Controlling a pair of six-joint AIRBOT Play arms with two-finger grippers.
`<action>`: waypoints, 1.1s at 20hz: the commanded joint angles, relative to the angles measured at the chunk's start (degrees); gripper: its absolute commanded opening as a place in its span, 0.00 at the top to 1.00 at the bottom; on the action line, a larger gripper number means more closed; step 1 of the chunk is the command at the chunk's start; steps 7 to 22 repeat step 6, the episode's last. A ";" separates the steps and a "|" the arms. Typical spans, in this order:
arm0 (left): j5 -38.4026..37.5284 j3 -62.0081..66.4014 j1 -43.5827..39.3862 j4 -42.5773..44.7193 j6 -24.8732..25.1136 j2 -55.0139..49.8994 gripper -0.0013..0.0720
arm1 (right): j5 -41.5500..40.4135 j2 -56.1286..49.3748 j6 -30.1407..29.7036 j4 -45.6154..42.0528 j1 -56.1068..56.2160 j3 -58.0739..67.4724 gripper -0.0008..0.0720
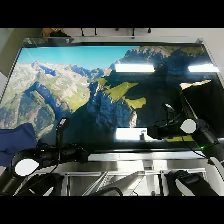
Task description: Fold the shirts.
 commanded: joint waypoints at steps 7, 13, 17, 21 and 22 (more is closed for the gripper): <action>1.73 -0.66 -0.33 -0.31 -0.76 0.72 0.96 | -0.42 0.42 0.02 0.24 0.28 -0.61 0.96; 1.73 -0.66 -0.33 -0.31 -0.76 0.72 0.96 | -0.42 0.42 0.02 0.24 0.28 -0.61 0.96; 1.73 -0.66 -0.33 -0.31 -0.76 0.72 0.96 | -0.42 0.42 0.02 0.24 0.28 -0.61 0.96; 1.73 -0.66 -0.33 -0.31 -0.76 0.72 0.96 | -0.42 0.42 0.02 0.24 0.28 -0.61 0.96; 1.73 -0.66 -0.33 -0.31 -0.76 0.72 0.96 | -0.42 0.42 0.02 0.24 0.28 -0.61 0.96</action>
